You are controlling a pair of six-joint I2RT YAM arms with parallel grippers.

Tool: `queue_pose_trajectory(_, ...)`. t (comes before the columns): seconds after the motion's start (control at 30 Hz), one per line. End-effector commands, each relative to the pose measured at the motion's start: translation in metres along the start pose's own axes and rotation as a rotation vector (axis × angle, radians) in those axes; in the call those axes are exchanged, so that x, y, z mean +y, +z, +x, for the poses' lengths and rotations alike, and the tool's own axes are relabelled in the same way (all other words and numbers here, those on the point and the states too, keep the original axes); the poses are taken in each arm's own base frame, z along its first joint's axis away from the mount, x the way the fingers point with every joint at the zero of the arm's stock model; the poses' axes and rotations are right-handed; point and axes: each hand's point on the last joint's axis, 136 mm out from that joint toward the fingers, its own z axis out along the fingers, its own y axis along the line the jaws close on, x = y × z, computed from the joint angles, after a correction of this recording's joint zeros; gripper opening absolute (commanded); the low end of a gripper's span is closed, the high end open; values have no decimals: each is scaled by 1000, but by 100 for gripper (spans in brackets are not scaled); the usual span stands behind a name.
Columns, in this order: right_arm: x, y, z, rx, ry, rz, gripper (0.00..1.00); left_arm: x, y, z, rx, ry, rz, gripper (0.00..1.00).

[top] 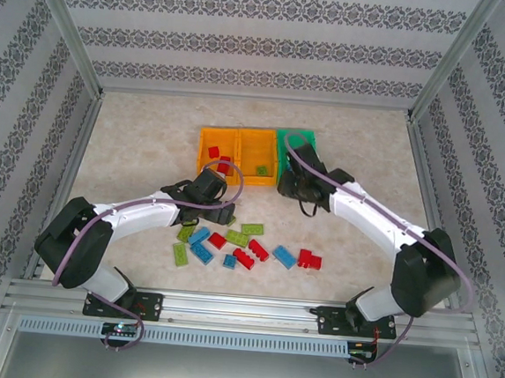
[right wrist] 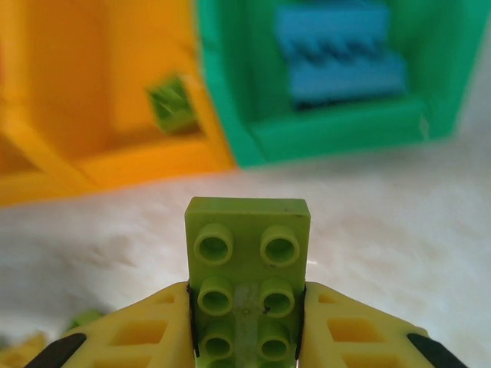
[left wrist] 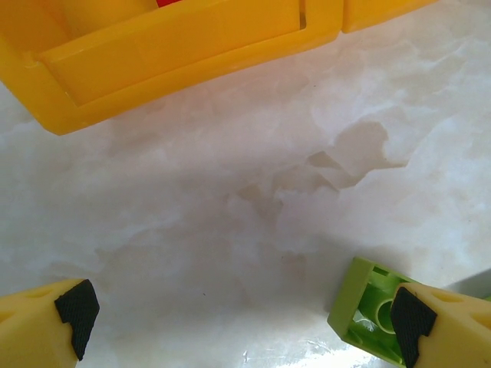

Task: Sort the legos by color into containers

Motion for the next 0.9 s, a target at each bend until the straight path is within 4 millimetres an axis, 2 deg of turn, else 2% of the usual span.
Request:
queue_pose_trajectory(0.0, 41, 19, -28, -22, -79, -97, 28, -1, -8, 0, -1, -11, -4, 100)
queue_pose_trajectory(0.07, 53, 32, -41, -18, -81, -117, 29, -4, -8, 2, 4, -9, 11, 100)
queue_pose_trajectory(0.23, 69, 65, -68, -4, -63, -140, 28, -11, -8, 6, 15, 12, 57, 100)
queue_pose_trajectory(0.33, 73, 82, -72, 18, -70, -129, 30, -18, -8, 9, 27, 36, 98, 100)
queue_pose_trajectory(0.47, 67, 105, -75, 46, -65, -91, 35, -22, -5, 13, 51, 62, 122, 98)
queue_pose_trajectory(0.57, 62, 119, -73, 74, -52, -70, 45, -24, -3, 19, 76, 80, 132, 95)
queue_pose_trajectory(0.7, 61, 125, -71, 83, -43, -65, 54, -27, 0, 24, 102, 94, 146, 93)
queue_pose_trajectory(0.87, 68, 112, -73, 63, -53, -84, 63, -33, 2, 28, 127, 116, 177, 88)
